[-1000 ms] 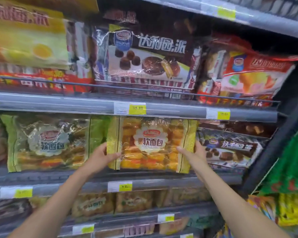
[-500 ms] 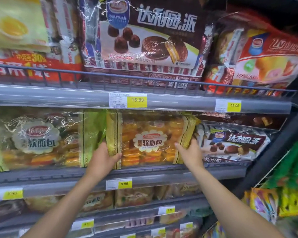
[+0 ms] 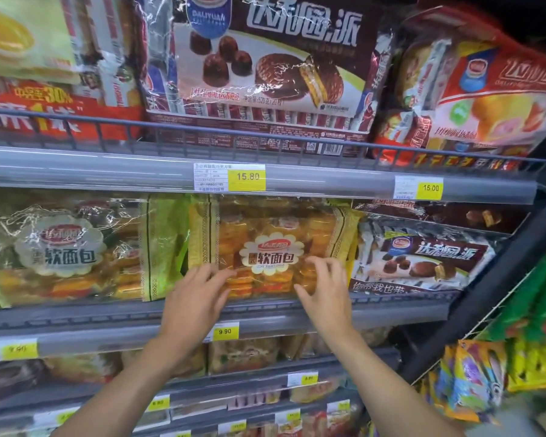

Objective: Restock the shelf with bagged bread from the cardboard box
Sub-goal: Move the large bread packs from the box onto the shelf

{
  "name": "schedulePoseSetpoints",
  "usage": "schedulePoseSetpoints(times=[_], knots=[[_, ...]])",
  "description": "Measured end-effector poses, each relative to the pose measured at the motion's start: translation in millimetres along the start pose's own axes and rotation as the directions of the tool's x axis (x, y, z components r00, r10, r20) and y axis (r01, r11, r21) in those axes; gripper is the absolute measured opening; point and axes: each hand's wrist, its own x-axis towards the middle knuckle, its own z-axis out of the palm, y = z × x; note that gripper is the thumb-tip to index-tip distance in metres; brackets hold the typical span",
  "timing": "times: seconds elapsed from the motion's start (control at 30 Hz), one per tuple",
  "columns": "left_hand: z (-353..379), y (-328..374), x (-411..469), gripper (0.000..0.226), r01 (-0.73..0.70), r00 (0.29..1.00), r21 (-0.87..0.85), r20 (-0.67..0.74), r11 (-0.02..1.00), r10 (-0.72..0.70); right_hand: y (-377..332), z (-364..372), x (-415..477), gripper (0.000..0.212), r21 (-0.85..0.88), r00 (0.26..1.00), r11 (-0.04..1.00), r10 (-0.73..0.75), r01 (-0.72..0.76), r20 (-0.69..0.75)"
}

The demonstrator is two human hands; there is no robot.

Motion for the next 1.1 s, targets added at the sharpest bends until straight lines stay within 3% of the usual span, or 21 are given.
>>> schedulePoseSetpoints(times=[0.1, 0.23, 0.4, 1.1], knots=[[6, -1, 3, 0.059, 0.024, 0.999, -0.011, 0.031, 1.000, -0.024, -4, 3, 2, 0.063, -0.067, 1.000, 0.998, -0.013, 0.015, 0.027], [9, -1, 8, 0.072, 0.013, 0.998, 0.185, -0.060, 0.983, -0.002, 0, 11, 6, 0.094, -0.174, 0.998, 0.983, -0.060, 0.059, 0.001], [13, -6, 20, 0.081, -0.005, 1.000, 0.225, 0.021, 0.974, 0.001, 6, 13, 18, 0.120, -0.191, 0.993, 0.977, -0.074, 0.091, 0.092], [7, -25, 33, 0.074, -0.103, 0.993, 0.205, 0.078, 0.973, 0.088, 16, 7, 37, 0.108, -0.120, 0.975, 0.988, -0.075, 0.102, 0.208]])
